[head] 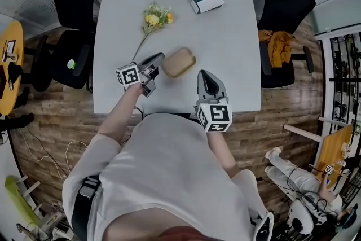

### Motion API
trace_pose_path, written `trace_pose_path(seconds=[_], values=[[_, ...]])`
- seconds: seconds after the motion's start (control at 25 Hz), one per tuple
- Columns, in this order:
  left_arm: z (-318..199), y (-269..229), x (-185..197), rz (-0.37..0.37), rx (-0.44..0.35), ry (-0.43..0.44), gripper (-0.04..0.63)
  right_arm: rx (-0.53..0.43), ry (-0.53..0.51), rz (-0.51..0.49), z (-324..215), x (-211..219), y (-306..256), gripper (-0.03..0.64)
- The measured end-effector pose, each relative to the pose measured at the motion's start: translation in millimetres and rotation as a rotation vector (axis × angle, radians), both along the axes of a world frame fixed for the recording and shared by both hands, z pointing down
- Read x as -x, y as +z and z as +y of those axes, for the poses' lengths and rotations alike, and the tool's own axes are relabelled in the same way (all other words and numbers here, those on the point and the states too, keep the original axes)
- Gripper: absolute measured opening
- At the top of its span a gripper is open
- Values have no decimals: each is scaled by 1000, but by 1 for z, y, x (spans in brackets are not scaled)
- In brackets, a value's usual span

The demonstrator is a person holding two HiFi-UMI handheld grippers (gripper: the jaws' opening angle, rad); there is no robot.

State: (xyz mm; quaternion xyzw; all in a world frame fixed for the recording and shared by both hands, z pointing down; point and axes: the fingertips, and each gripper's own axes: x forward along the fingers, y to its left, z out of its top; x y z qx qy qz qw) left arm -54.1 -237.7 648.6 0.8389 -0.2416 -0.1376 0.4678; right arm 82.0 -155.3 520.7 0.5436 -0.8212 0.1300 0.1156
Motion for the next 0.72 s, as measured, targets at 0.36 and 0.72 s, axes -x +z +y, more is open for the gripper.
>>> trace_pose_path(seconds=[0.36, 0.72], values=[[10, -89, 0, -126, -240, -47, 43, -42, -3, 8, -3, -4, -17, 8], [18, -165, 11, -441, -534, -196, 43, -100, -15, -28, -15, -3, -45, 8]])
